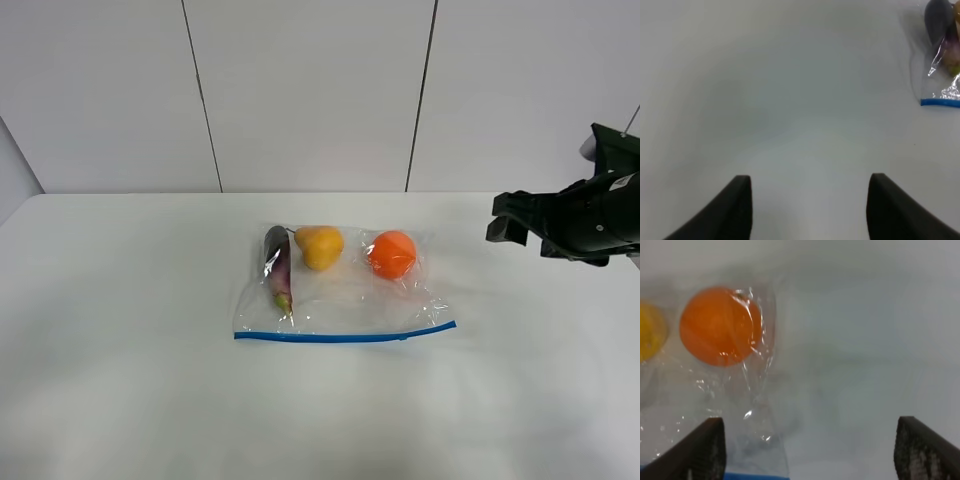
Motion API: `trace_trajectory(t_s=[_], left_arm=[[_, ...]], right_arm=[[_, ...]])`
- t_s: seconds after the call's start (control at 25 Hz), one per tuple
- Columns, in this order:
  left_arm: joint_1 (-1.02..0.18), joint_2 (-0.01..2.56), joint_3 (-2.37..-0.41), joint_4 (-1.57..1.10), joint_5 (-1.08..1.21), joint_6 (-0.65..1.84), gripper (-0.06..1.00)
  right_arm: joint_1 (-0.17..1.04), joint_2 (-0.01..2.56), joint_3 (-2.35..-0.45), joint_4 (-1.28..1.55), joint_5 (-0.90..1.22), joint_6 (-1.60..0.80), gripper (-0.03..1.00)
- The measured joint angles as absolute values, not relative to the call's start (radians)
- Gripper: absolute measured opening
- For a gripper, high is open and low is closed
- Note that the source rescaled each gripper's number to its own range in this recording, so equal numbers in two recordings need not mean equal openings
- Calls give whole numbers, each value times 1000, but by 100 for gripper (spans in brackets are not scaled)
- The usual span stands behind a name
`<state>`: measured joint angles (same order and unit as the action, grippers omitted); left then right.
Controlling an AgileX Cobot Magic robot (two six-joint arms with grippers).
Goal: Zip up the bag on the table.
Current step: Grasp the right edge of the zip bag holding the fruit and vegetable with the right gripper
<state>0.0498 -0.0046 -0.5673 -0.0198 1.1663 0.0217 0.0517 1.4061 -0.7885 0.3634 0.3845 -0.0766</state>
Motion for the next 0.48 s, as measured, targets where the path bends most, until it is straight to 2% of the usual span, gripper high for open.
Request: trace_trajectory(t_s=[0.24,0.48], left_arm=[[50,-5,-567,-20,1166,22,100],[50,-5,-567,-20,1166,22,100]], right_arm=[[52,1570,-788,567,384,-203,91],[52,1658,-789,802,431,-434,89]])
